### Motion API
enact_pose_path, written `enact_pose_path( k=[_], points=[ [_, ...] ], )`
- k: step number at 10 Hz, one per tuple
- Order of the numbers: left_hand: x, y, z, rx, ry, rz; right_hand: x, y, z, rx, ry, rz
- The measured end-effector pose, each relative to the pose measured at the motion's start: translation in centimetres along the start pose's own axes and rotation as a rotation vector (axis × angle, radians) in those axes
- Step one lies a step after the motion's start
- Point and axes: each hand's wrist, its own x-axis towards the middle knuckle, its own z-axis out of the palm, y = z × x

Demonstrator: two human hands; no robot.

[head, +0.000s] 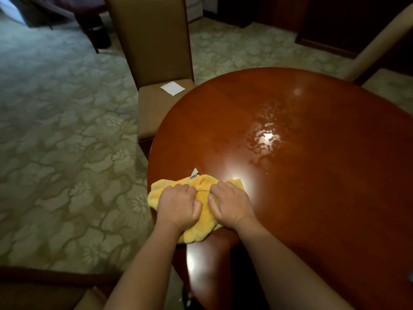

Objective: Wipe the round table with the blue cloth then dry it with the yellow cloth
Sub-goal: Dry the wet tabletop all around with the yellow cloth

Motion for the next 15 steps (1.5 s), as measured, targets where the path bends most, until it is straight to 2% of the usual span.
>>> enact_pose_path(
  k=[2, 6, 9, 12, 15],
  points=[
    [-5.0, 5.8, -0.1, -0.018, -0.017, 0.047, -7.8, -0.1, -2.9, 0.037, -0.004, 0.053],
    [-2.9, 3.9, 0.7, -0.083, -0.03, 0.08, -5.9, 1.7, -1.3, 0.033, 0.049, -0.063],
    [5.4, -1.8, 1.5, -0.102, 0.029, 0.017, 4.4, 4.1, 1.8, 0.038, 0.049, -0.073],
    [18.3, -8.6, 3.1, -0.106, 0.041, 0.102, 16.0, 7.4, 5.5, -0.035, 0.118, 0.084],
    [26.9, -11.9, 4.0, -0.107, 0.073, 0.135, 23.7, 11.1, 7.6, -0.044, 0.132, 0.091]
  ],
)
